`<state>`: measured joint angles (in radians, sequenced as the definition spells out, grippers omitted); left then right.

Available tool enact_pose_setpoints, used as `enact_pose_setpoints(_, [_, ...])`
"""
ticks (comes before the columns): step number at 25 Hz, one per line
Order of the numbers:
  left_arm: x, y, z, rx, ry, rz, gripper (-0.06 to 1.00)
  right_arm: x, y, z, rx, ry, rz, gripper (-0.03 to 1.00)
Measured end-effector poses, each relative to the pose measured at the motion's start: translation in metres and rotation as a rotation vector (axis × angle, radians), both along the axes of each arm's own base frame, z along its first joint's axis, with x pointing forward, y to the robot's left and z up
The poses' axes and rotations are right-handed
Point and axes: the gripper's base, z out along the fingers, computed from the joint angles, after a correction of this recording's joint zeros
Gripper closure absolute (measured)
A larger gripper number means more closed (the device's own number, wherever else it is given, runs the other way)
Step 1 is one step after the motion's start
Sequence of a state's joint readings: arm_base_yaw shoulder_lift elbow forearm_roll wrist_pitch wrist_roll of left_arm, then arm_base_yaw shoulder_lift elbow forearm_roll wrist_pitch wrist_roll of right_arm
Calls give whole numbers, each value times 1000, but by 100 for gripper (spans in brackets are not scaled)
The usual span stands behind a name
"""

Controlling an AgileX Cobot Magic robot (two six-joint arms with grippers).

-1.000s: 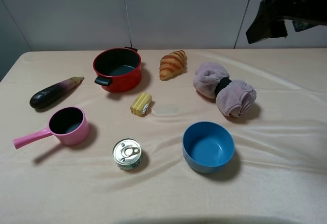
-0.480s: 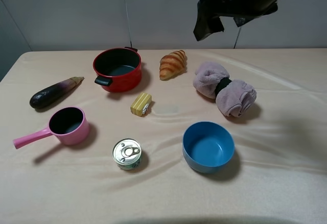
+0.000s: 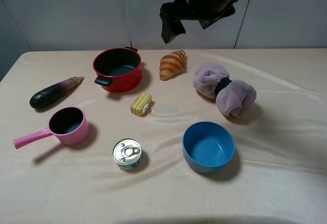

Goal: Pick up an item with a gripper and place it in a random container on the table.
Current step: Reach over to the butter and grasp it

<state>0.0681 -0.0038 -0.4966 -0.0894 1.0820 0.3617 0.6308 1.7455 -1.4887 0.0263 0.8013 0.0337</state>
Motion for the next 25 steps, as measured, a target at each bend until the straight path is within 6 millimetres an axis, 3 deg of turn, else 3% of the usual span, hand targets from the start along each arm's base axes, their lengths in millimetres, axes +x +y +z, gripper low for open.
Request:
enact_pose_setpoints(11, [0, 0, 0, 0, 0, 0, -4, 40, 30, -38, 41, 108, -140, 27])
enact_pose_setpoints(25, [0, 0, 0, 0, 0, 0, -4, 34, 65, -96, 9, 221, -201, 27])
